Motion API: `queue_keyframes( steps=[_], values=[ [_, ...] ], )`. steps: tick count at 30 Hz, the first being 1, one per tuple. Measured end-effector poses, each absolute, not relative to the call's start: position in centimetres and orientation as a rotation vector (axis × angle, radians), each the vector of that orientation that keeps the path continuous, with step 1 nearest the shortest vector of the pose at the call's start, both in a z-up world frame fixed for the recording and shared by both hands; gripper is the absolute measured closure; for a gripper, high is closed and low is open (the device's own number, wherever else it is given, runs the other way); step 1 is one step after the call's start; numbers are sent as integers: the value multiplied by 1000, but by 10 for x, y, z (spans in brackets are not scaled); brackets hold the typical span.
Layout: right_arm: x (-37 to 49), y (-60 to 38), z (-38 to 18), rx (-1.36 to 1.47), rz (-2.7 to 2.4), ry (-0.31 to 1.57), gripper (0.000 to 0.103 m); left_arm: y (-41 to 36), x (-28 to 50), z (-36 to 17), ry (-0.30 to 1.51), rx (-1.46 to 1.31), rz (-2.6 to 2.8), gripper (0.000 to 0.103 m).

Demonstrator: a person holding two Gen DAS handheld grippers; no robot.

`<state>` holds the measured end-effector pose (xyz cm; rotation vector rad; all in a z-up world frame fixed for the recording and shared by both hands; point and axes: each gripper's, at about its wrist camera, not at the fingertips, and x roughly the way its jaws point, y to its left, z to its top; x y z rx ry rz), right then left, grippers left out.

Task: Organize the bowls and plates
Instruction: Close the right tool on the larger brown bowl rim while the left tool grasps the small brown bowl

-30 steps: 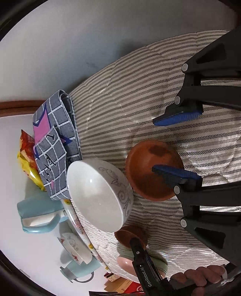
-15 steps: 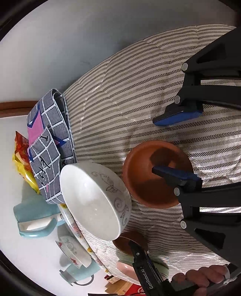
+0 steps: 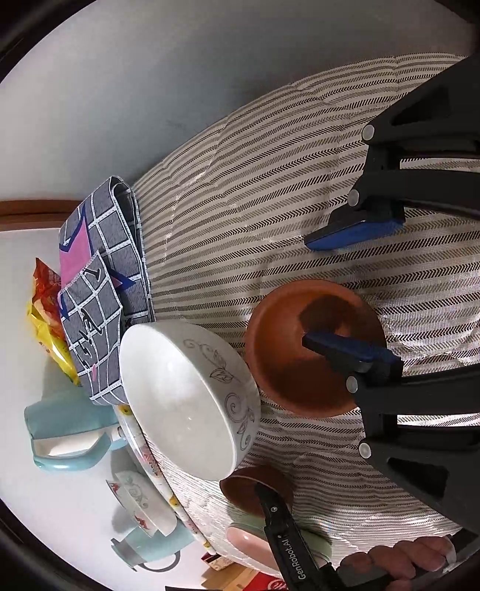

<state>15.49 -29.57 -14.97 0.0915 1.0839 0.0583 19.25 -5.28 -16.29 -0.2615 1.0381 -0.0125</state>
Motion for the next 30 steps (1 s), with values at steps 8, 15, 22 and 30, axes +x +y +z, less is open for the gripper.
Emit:
queue_keyframes(
  steps=[8,15,22,30],
  values=[
    [154,-280,-142,1,26,1081,87,-46,195,-162,1026,-282,-37,86],
    [155,-288,-136,83,12,1082,95,-45,193,-153,1000,-286,-85,94],
    [151,-284,-124,79,-19,1069,96,-43,191,-144,985,-300,-116,94],
    [145,-287,-113,113,-41,1059,95,-32,183,-135,967,-326,-126,94]
  ],
)
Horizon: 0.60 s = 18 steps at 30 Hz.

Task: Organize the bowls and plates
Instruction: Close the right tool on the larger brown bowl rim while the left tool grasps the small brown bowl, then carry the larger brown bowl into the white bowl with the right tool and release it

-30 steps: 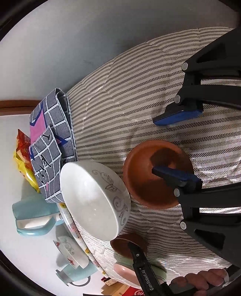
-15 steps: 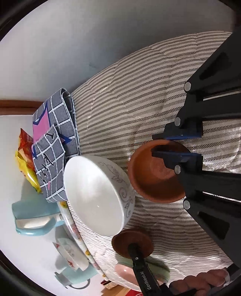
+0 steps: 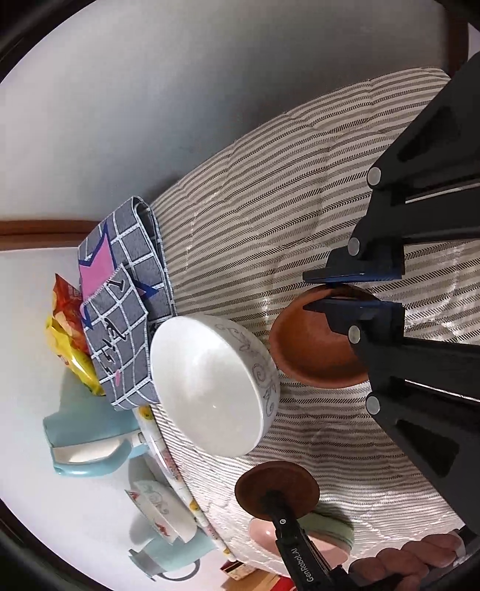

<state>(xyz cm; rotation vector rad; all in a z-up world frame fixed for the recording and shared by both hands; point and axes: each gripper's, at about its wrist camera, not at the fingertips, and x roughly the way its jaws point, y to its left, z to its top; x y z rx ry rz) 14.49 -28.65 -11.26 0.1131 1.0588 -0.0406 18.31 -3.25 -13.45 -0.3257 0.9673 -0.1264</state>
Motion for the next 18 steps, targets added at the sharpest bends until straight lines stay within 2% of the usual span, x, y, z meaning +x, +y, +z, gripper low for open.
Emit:
queue_keyframes(
  steps=[18],
  values=[
    [138,-270,-80,110,-45,1002,95,-16,169,-115,937,-352,-163,94]
  ],
)
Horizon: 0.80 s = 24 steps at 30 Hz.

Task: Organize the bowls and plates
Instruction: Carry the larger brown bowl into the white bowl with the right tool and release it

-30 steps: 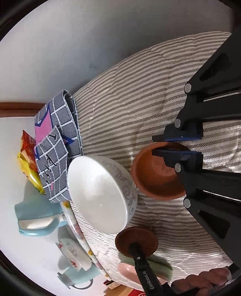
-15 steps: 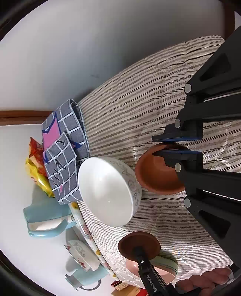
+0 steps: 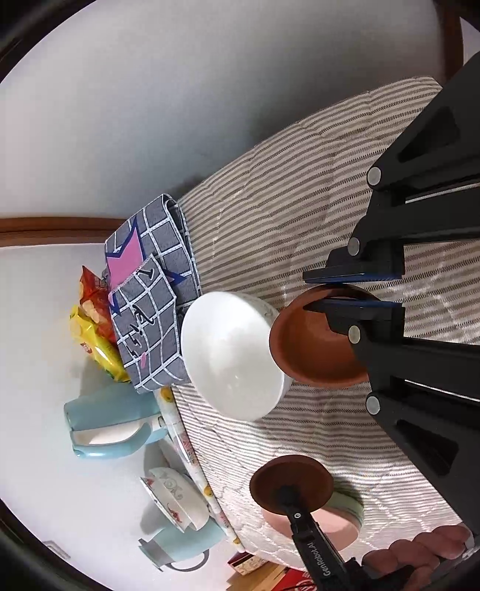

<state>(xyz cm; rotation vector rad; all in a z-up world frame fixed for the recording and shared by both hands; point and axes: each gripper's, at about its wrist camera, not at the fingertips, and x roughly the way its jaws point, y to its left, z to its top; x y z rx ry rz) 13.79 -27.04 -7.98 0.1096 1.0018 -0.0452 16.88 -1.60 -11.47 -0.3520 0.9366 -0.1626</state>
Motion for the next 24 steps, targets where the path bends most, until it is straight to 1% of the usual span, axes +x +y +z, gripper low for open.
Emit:
queue_keyframes(
  steps=[10,24],
  values=[
    [138,-258,-58,102,-47,955,95,-1,162,-99,907,-371,-167,94],
    [140,-256,-44,121,-73,924,95,3,158,-87,872,-360,-191,95]
  ],
)
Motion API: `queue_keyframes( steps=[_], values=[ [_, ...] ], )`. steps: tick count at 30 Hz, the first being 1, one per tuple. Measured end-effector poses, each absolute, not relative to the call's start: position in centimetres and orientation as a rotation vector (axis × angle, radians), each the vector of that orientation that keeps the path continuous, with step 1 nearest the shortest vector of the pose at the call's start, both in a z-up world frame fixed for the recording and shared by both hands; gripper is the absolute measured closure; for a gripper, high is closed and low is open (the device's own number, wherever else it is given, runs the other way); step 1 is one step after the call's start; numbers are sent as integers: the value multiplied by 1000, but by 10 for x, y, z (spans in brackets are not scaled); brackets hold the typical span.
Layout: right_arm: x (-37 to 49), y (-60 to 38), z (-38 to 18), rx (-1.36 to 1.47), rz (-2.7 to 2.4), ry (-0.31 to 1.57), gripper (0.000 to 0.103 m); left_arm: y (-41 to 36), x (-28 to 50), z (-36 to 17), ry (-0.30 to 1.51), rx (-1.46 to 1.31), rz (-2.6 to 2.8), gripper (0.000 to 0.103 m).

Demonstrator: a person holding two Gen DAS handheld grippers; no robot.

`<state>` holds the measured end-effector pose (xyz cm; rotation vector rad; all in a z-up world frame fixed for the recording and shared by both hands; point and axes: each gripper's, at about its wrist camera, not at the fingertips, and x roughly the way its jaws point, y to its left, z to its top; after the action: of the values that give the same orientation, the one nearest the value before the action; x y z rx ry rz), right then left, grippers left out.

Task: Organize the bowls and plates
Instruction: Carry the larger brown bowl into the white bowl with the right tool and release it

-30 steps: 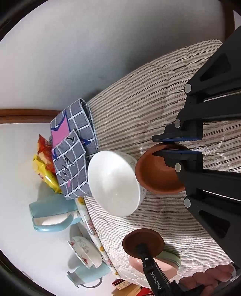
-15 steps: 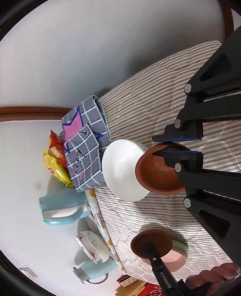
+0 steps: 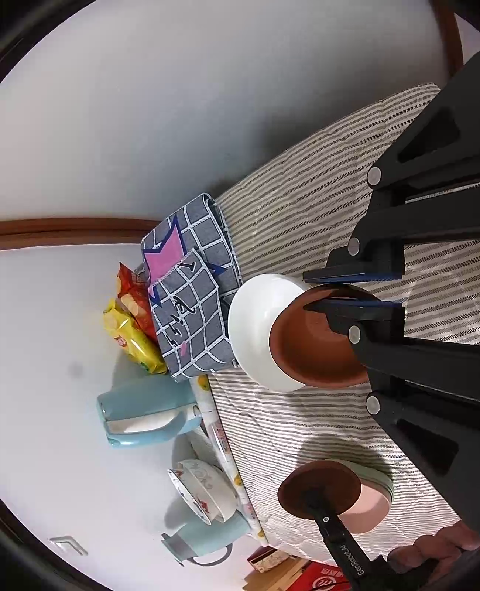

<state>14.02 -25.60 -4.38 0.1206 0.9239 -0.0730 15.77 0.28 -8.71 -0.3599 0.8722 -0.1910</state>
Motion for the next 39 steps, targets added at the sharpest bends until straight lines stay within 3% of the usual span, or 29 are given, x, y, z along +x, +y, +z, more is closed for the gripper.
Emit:
queue_keyframes(
  steps=[39],
  values=[
    [181,-255,-51,134,-74,927,95,24,192,-79,856,-324,-122,94]
  ],
)
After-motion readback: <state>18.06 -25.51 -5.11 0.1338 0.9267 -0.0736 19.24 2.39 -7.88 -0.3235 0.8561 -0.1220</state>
